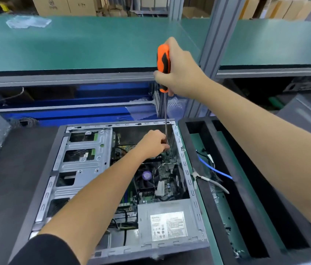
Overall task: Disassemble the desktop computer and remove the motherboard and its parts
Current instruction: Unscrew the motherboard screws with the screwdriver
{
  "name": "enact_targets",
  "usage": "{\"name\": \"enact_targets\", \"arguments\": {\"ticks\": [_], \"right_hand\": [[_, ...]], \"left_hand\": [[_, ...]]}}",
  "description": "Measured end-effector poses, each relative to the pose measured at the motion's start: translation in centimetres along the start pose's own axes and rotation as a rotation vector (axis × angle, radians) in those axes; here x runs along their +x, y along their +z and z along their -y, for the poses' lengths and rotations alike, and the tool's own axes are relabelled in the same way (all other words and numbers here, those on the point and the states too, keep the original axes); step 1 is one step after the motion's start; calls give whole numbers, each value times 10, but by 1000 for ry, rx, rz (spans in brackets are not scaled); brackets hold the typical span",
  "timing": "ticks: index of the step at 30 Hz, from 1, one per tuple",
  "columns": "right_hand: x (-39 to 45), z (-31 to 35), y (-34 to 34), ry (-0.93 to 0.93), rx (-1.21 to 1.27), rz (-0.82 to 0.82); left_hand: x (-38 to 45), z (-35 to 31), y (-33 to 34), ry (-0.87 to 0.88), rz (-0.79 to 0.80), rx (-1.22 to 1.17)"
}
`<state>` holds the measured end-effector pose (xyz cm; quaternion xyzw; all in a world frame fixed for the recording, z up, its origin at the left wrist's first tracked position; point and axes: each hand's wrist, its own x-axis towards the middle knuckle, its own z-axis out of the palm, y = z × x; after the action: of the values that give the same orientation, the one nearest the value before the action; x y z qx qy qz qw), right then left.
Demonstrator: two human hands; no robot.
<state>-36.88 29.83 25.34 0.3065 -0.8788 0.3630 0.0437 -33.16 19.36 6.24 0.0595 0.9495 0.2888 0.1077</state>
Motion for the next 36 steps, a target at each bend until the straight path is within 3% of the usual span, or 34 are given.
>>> {"name": "enact_targets", "arguments": {"ticks": [12, 36], "right_hand": [[-4, -41, 27, 61, -12, 42], [-18, -52, 15, 63, -34, 0]], "left_hand": [[19, 8, 10, 105, 49, 39], [23, 6, 16, 104, 9, 80]]}}
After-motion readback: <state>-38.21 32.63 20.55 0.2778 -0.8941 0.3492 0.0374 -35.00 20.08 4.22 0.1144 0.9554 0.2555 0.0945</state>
